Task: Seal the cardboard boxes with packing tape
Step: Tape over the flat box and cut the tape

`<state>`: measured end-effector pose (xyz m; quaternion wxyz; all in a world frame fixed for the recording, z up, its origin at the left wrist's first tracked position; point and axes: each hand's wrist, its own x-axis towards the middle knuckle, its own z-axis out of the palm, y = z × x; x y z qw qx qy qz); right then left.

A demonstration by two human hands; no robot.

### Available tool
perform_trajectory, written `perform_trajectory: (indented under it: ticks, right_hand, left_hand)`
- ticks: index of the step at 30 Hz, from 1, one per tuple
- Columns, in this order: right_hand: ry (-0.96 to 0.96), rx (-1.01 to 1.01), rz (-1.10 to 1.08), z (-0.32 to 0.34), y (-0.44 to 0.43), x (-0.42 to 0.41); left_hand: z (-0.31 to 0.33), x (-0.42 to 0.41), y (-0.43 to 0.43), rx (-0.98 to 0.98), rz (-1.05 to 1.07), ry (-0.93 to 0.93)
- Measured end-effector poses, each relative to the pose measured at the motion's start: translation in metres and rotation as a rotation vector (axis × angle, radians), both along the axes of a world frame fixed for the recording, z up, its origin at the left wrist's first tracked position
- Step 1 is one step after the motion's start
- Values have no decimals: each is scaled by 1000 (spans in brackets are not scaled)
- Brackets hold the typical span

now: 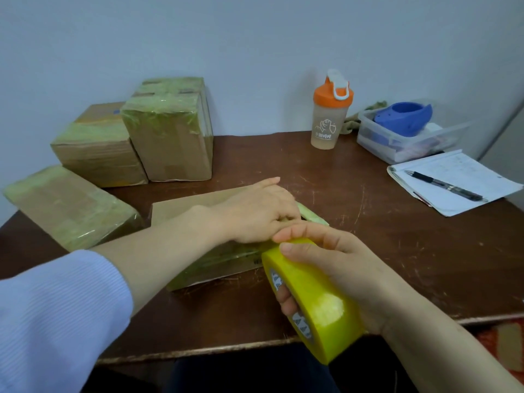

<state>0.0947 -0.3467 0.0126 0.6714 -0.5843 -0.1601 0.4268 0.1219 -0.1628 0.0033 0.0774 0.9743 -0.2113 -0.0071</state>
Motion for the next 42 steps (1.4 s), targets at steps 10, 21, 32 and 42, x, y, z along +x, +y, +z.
perform_trajectory:
  ticks: [10, 21, 32, 42]
  right_hand:
    - [-13, -19, 8, 0, -1, 0]
    - [-10, -2, -2, 2, -1, 2]
    - [-13, -4, -10, 1, -3, 4]
    - [-36, -28, 29, 1, -4, 5]
  left_hand:
    - [20, 12, 0, -370, 378, 83]
    - [7, 7, 4, -82, 385, 68]
    - [7, -14, 14, 47, 193, 97]
    - [2, -33, 1, 149, 278, 87]
